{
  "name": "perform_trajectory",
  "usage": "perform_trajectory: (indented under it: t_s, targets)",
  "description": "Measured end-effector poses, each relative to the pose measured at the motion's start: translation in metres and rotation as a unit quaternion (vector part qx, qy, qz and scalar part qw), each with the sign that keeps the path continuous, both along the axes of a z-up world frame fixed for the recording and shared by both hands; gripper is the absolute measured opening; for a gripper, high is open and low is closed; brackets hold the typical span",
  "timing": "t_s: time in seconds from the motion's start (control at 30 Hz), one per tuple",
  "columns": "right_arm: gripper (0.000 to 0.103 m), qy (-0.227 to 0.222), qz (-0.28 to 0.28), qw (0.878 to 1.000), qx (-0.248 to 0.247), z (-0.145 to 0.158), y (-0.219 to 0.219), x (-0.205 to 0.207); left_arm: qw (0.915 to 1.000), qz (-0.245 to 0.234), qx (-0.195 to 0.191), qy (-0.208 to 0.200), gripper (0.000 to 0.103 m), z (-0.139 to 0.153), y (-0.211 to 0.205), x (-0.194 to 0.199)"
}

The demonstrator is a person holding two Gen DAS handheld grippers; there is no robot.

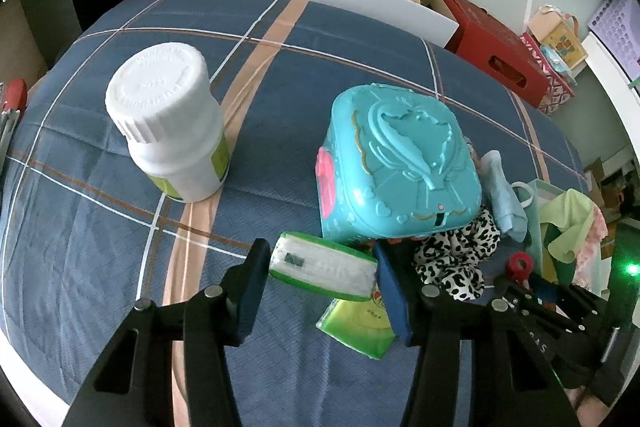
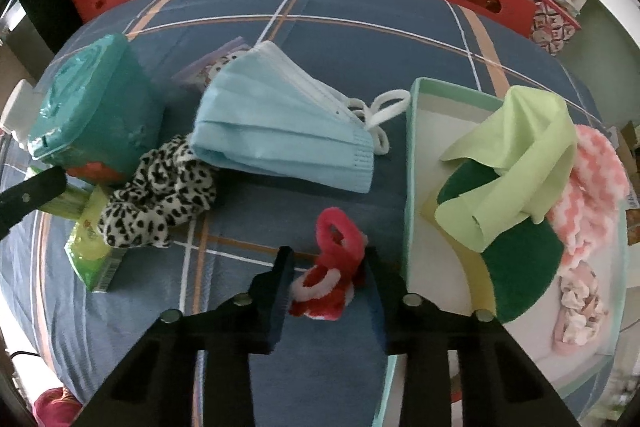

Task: Organize soft objects
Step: 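Close the right gripper on the red-white hair tie while the left grasps the white-green tissue pack, then lift the hair tie with the right gripper while the left lifts the tissue pack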

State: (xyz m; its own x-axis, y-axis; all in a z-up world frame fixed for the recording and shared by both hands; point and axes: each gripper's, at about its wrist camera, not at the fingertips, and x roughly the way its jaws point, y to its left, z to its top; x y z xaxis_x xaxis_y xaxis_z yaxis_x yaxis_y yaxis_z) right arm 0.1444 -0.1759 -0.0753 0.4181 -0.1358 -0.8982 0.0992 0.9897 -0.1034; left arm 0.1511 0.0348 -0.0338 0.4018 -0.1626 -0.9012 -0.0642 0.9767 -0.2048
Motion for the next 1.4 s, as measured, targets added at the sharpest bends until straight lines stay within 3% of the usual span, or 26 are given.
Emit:
perform_trajectory:
  t_s: [0.37,0.87,1.4]
  targets:
    - [0.030,-0.002,0.000,1.000,0.003,0.003,-0.007,0.000,0.9997,0.009,-0.024,0.001,0.054,0.000,0.015,-0.002]
    - [0.022,-0.014,0.012,0.999,0.027,0.012,-0.002,-0.011,0.9997,0.016,-0.017,-0.005,0.054,0.006,0.016,-0.008]
    - [0.022,-0.079,0.017,0.995,0.059,0.049,-0.003,-0.027,0.9984,0.036,-0.021,-0.038,0.054,0.026,0.028,-0.019]
